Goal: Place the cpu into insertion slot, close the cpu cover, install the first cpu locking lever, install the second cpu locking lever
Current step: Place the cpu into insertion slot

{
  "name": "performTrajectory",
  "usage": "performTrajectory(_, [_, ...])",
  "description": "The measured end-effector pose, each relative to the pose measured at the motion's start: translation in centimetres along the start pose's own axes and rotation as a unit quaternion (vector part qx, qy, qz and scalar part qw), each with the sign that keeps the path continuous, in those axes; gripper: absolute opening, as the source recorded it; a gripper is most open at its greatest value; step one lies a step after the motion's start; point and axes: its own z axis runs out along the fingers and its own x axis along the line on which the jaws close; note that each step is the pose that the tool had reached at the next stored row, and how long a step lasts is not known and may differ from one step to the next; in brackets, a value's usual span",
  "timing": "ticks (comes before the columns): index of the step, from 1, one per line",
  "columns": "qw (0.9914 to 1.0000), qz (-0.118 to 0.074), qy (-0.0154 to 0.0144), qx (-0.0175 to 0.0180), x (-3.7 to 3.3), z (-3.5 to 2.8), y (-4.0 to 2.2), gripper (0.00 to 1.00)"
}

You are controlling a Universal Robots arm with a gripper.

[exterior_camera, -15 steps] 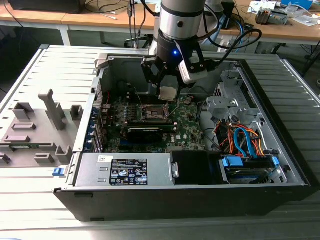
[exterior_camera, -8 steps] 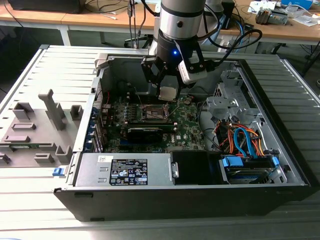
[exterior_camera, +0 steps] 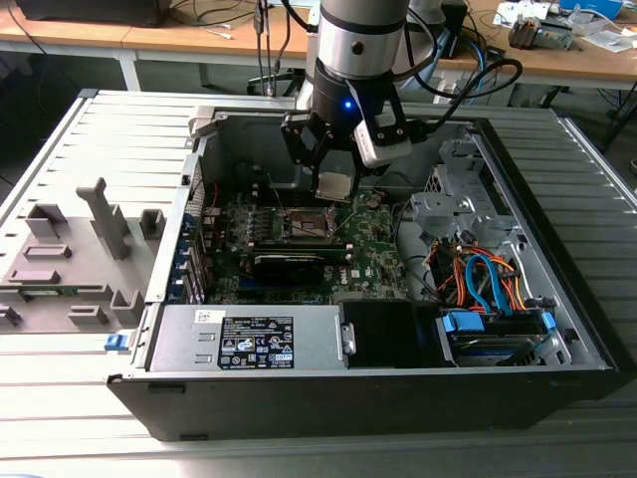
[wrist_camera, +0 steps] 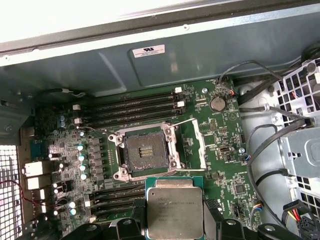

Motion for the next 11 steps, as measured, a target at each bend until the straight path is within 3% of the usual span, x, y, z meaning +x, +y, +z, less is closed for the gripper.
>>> performTrajectory(11, [0.99996, 0.009, -0.0008, -0.0002, 0.0, 0.0, 0.0, 0.55])
